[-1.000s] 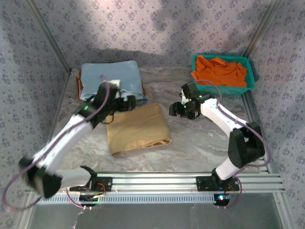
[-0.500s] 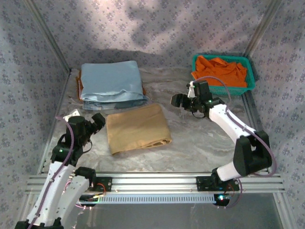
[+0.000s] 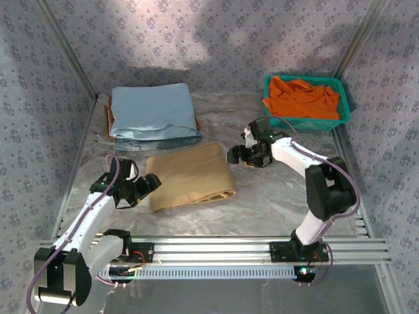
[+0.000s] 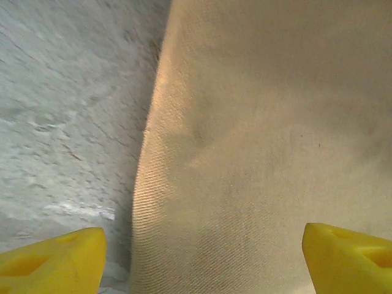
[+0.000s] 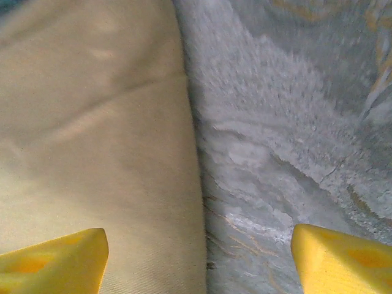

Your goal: Fold and stack the trousers

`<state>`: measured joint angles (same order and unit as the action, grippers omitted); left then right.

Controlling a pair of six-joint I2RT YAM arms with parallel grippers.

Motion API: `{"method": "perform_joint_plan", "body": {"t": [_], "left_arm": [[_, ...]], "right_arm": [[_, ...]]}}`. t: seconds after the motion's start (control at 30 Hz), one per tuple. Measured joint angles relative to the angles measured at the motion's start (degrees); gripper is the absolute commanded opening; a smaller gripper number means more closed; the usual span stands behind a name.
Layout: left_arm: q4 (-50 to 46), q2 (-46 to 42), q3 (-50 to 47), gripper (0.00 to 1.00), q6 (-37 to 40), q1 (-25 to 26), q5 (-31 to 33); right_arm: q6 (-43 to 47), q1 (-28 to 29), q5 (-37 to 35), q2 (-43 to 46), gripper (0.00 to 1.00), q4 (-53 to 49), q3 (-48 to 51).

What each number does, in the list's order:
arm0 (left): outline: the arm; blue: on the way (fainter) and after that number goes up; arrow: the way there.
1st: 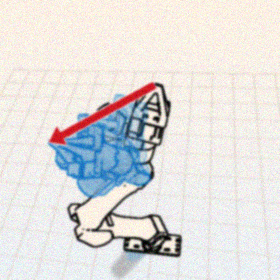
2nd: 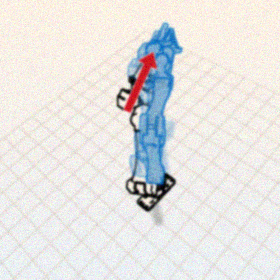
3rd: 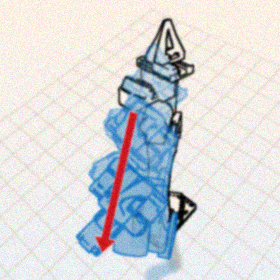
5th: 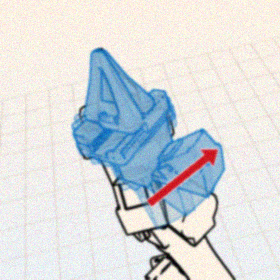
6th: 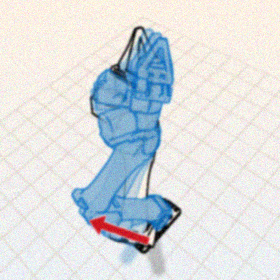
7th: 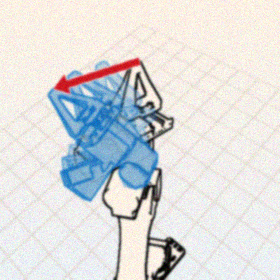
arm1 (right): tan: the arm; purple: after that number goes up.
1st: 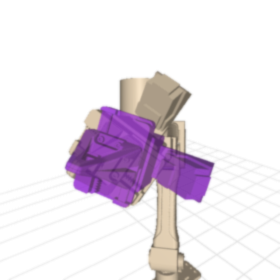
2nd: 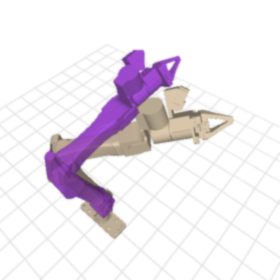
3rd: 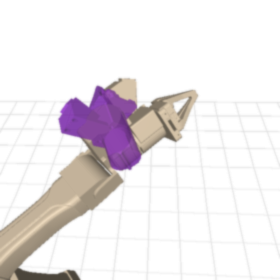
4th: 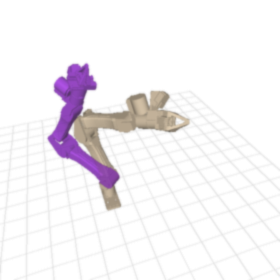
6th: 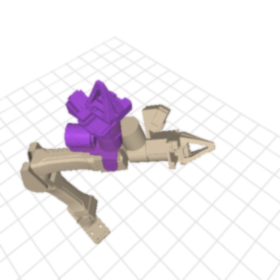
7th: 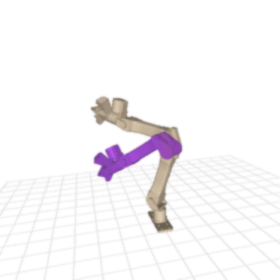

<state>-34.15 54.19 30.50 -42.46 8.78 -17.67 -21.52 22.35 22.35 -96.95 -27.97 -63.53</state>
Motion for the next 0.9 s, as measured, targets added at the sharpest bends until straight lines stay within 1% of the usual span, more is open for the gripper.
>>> {"method": "perform_joint_plan", "body": {"t": [0.17,0.3,0.43,0.7,0.9], "left_arm": [[4.50,4.07,-1.01,0.86,0.44,-0.04,-3.82],[7.87,10.14,-1.01,0.85,0.61,-0.15,-3.76],[9.29,14.71,-0.94,0.85,0.61,-0.17,-3.10],[9.73,16.22,-0.44,0.86,0.57,-0.83,-5.05],[10.32,15.96,-0.70,0.85,0.13,-0.46,-5.38]], "right_arm": [[1.01,3.06,-0.42,-4.07,0.76,-0.76,0.00],[1.53,3.82,-0.04,-6.14,0.75,-0.72,-0.15],[1.68,4.15,0.35,-7.15,0.73,-0.70,-0.68],[1.64,8.00,2.34,-8.87,0.70,0.42,-2.51],[1.64,9.20,3.61,-9.25,0.69,0.52,-2.95]]}}
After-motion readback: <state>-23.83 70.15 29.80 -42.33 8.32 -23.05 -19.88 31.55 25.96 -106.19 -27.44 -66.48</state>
